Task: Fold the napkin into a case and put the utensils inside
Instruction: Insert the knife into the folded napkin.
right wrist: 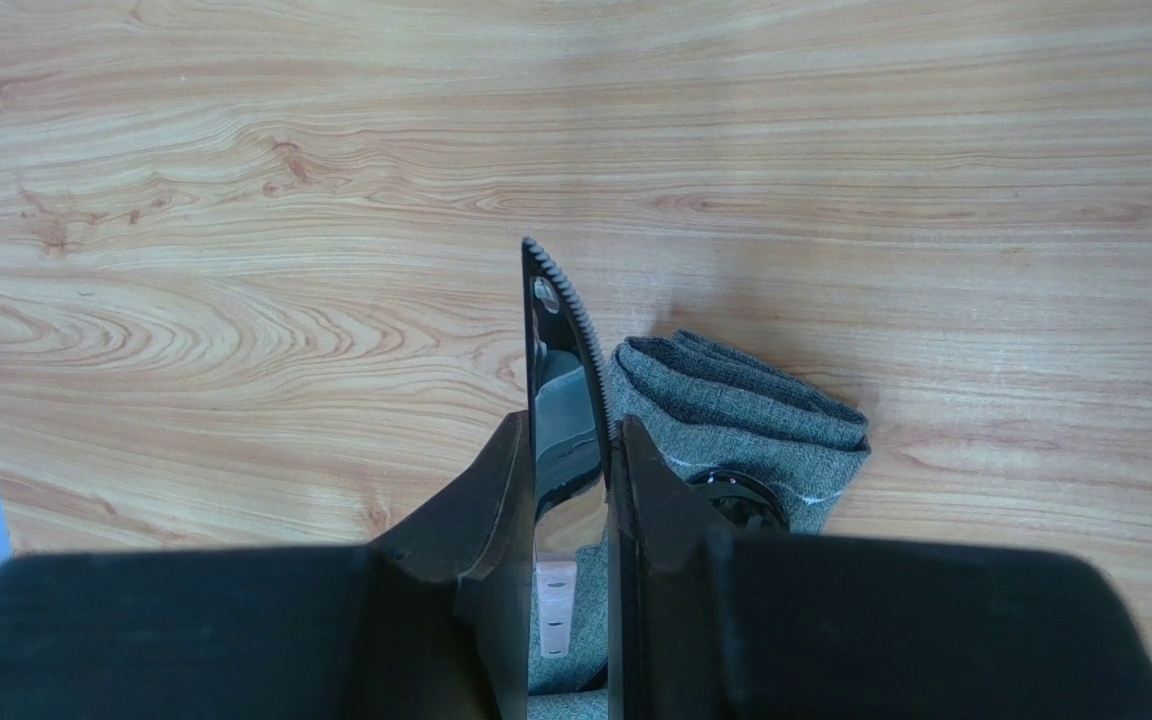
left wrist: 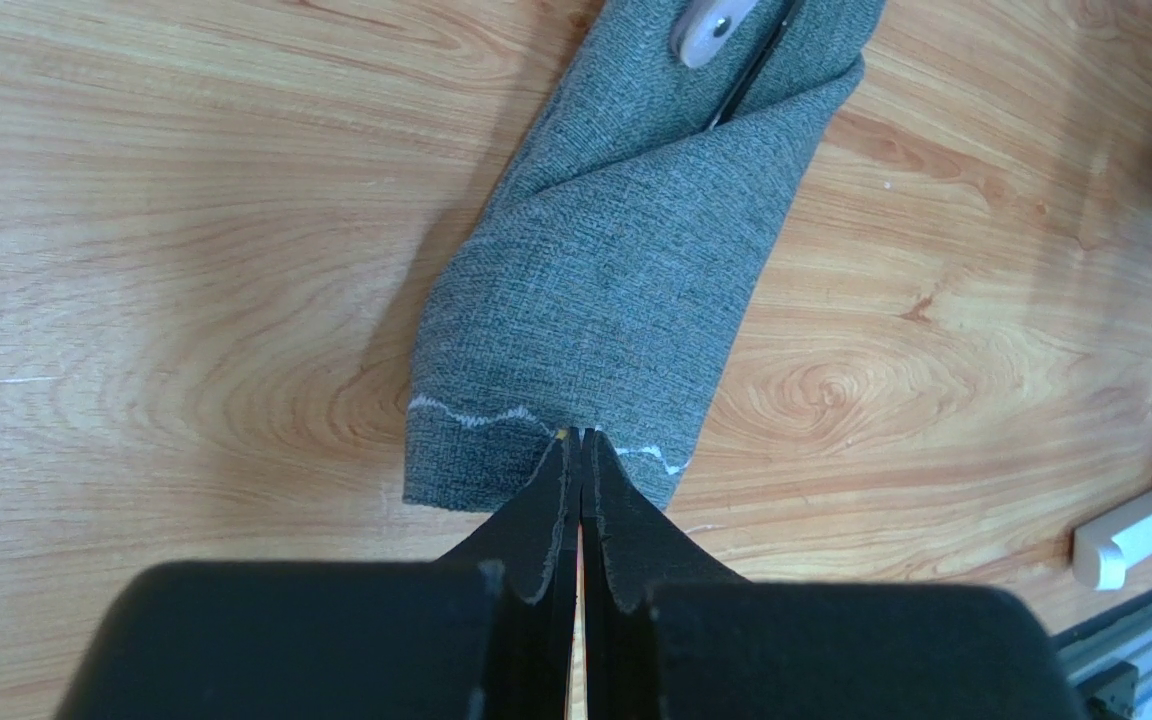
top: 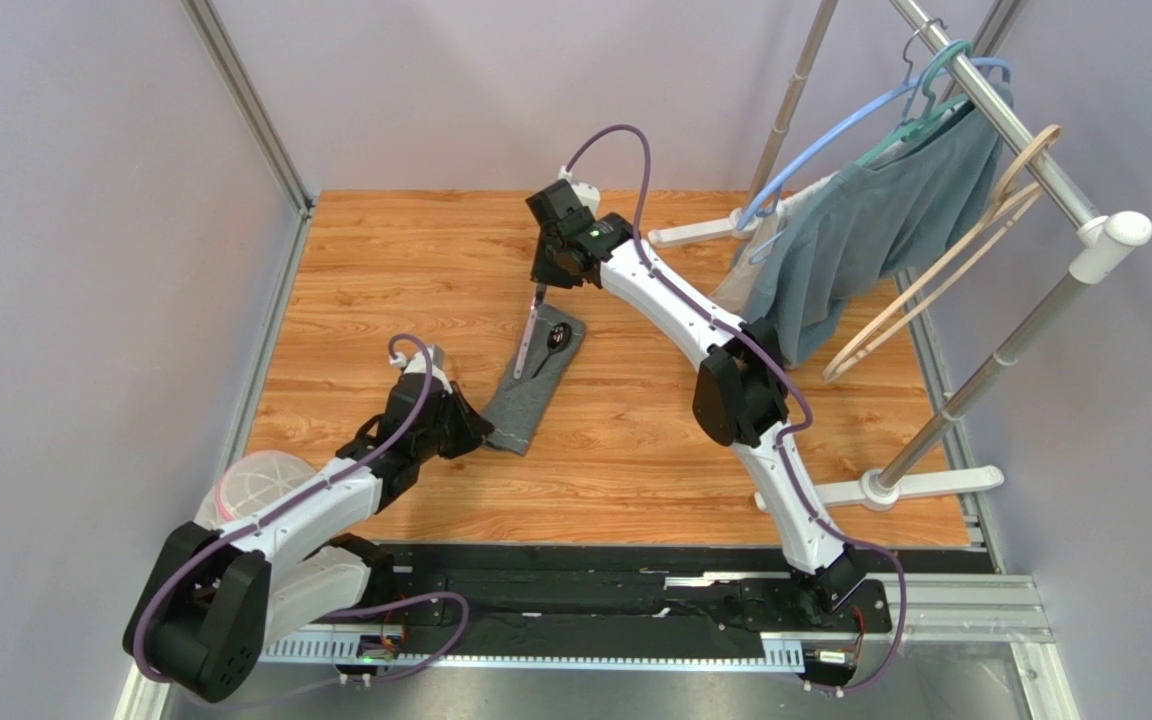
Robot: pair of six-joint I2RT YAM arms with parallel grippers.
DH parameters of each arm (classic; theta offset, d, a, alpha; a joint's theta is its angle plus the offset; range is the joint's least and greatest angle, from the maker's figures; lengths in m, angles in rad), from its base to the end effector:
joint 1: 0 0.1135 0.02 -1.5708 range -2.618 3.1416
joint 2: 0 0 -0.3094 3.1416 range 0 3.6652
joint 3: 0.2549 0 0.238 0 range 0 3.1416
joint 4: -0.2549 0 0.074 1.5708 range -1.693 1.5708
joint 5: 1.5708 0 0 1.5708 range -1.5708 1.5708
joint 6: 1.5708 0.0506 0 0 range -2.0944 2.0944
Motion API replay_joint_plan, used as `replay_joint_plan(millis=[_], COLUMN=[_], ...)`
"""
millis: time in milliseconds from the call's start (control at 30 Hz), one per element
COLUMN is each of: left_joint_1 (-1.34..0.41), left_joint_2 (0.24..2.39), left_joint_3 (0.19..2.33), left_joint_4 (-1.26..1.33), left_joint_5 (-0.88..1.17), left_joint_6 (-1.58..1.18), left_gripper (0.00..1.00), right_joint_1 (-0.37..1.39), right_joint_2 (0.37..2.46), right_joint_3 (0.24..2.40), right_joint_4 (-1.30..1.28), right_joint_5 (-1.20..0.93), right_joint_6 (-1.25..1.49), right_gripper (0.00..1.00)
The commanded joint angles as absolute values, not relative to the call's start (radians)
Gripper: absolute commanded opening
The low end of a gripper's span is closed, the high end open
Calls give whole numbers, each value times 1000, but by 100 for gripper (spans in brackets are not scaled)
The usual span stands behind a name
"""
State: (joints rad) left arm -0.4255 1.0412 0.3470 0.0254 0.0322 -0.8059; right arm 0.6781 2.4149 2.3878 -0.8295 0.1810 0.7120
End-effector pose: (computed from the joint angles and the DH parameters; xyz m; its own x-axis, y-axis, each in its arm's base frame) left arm 0.1604 -0.0745 0.2021 -0.7053 -0.4720 -0.5289 -0.1058 0.8078 -0.5799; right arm 0.4451 0.3468 0.2793 -0.7887 0.1900 -0.5848 -0.0132 0.9456 0.3250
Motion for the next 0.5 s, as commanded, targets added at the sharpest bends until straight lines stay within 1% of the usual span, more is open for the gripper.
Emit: replay_joint_plan(millis=[0, 133, 467], left_joint_1=[-423, -423, -423], left_joint_2=[1049, 1083, 1072], left_joint_3=[348, 350, 328], left_joint_4=[29, 34, 37], left_joint_5=[2, 2, 2], left_joint_6=[-818, -824, -804], left_gripper=[0, 0, 0], right_joint_1=[683, 683, 681], right_joint_2=[2405, 2424, 2444], right_joint_3=[2404, 2430, 2418], right_joint_4=[-848, -891, -922], right_joint_5=[169, 146, 74], right_joint_6=[739, 742, 798], right_gripper=[0, 0, 0])
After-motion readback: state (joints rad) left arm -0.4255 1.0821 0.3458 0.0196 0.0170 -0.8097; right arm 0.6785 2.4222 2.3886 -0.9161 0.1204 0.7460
